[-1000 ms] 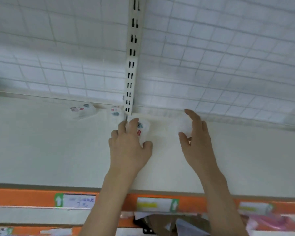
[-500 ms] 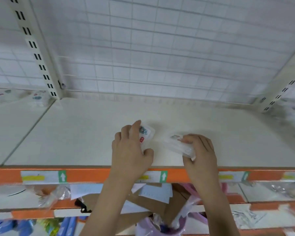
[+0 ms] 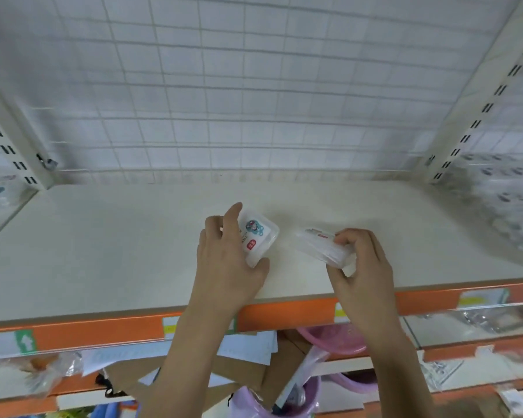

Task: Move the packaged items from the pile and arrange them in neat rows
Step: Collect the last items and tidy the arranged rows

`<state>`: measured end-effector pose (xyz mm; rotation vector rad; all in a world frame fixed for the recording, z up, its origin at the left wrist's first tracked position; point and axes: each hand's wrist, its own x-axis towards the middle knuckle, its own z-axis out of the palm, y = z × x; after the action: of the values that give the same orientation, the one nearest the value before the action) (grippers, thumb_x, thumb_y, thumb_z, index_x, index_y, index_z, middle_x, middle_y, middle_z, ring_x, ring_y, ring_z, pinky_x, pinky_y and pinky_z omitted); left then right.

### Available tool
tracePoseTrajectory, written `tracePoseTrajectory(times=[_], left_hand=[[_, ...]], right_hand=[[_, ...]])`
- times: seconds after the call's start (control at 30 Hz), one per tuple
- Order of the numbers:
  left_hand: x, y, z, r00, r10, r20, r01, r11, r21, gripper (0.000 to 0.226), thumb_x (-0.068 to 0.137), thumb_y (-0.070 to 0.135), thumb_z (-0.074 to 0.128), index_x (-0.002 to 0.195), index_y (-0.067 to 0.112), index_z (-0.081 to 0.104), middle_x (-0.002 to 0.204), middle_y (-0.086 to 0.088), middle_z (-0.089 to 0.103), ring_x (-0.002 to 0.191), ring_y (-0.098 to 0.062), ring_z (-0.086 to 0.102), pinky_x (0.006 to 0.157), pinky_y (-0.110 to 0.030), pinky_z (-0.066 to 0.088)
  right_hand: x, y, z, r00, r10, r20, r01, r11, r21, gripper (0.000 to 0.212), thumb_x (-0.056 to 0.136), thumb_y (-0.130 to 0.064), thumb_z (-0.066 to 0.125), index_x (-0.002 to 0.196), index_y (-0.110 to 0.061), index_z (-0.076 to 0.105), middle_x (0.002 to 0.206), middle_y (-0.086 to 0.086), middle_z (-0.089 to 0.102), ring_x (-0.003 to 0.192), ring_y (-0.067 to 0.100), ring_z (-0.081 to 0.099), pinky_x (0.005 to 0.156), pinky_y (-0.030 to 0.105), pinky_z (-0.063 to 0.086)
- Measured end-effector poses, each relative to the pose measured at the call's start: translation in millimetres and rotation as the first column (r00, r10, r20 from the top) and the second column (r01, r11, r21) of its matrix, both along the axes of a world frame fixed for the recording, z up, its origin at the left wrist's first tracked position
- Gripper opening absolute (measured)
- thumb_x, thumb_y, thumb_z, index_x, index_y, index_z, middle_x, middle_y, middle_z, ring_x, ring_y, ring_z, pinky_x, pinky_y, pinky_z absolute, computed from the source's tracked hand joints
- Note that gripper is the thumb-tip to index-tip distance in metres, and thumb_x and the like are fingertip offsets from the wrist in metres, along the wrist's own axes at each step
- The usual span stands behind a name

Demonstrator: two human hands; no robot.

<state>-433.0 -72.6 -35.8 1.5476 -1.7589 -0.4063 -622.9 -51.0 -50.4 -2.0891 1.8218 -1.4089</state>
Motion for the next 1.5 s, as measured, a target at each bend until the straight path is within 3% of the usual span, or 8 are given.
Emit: tracePoseTrajectory(times=[0.17,0.37,0.57,0.7,0.9,1.1,1.27,1.5], left_hand=[[-76.1,-8.0,1.4,0.999,0.04,-0.009,-0.041,0.999,-0.024,0.082,0.062,0.016,0.077,0.133,0.015,0.034,0.118,-0.008,0.04,0.103,-0.027,0.044,0.083,-0.025,0.032],[-205.1,11.8,9.3,0.99,0.054,-0.128,-0.066,0.994,-0.088,0.05,0.068,0.016,0.075,0.111,0.015,0.049,0.115,0.001,0.038,0.083,-0.016,0.049,0.074,-0.024,0.038],[-309.6,20.1,20.3,0.994,0.026,-0.107,-0.048,0.977,-0.208,0.037,0.067,0.031,0.071,0.096,0.011,0.065,0.099,-0.006,0.056,0.083,-0.003,0.048,0.074,-0.011,0.035],[-338.9,14.8,31.7,0.994,0.066,-0.087,-0.086,0.962,-0.259,0.031,0.073,0.016,0.076,0.097,0.006,0.06,0.089,-0.008,0.063,0.073,-0.025,0.059,0.064,-0.026,0.042],[-369.4,-7.6,32.8,0.995,0.074,-0.071,-0.089,0.969,-0.232,0.029,0.077,0.006,0.063,0.099,0.008,0.044,0.084,-0.003,0.054,0.07,-0.023,0.048,0.058,-0.026,0.029],[-414.8,-20.6,29.1,1.0,-0.008,-0.001,0.007,0.978,-0.208,0.027,0.077,-0.001,0.057,0.096,0.008,0.042,0.085,-0.006,0.05,0.072,-0.024,0.046,0.06,-0.025,0.025],[-463.0,-37.5,32.3,0.986,0.036,0.162,0.014,0.954,-0.299,0.034,0.064,-0.003,0.068,0.095,0.011,0.064,0.09,-0.006,0.063,0.073,-0.027,0.047,0.064,-0.033,0.041],[-546.2,-49.3,28.2,0.933,0.168,0.318,-0.081,0.959,-0.27,0.042,0.05,0.009,0.081,0.089,0.018,0.069,0.085,-0.011,0.06,0.078,-0.038,0.054,0.065,-0.042,0.047]], right_hand=[[-73.2,-7.0,8.6,0.998,-0.041,-0.039,0.037,0.994,-0.103,0.033,0.066,-0.006,0.061,0.099,-0.007,0.059,0.098,0.005,0.056,0.088,0.016,0.051,0.077,0.012,0.036],[-198.5,7.3,25.5,0.998,0.046,-0.042,-0.051,0.989,-0.136,0.036,0.062,0.003,0.06,0.097,-0.004,0.062,0.099,0.01,0.051,0.089,-0.001,0.041,0.081,0.0,0.031],[-302.5,16.8,34.9,0.996,0.083,-0.031,-0.086,0.989,-0.121,0.033,0.07,-0.006,0.057,0.102,-0.009,0.059,0.103,0.004,0.056,0.096,0.011,0.051,0.085,0.008,0.036],[-334.6,11.0,41.5,0.998,0.061,-0.004,-0.061,0.988,-0.141,0.035,0.068,-0.003,0.059,0.103,-0.01,0.059,0.101,-0.003,0.054,0.095,0.013,0.051,0.084,0.007,0.034],[-365.5,-6.2,43.0,1.0,-0.007,0.004,0.008,0.981,-0.192,0.032,0.069,-0.006,0.062,0.101,-0.01,0.057,0.099,-0.007,0.049,0.091,0.014,0.049,0.077,0.017,0.037],[-405.7,-11.8,38.2,0.996,-0.042,0.081,0.055,0.985,-0.165,0.035,0.068,-0.004,0.063,0.102,-0.007,0.054,0.1,-0.004,0.047,0.086,0.0,0.043,0.072,-0.001,0.032],[-459.8,-27.5,38.7,0.998,-0.058,0.023,0.061,0.979,-0.194,0.031,0.075,-0.006,0.063,0.105,-0.009,0.056,0.101,-0.005,0.049,0.089,0.004,0.046,0.077,0.011,0.037],[-532.1,-63.2,27.9,0.967,-0.056,-0.249,-0.008,0.968,-0.25,0.045,0.068,-0.003,0.06,0.11,-0.02,0.064,0.099,0.004,0.06,0.092,0.018,0.05,0.079,0.036,0.041]])
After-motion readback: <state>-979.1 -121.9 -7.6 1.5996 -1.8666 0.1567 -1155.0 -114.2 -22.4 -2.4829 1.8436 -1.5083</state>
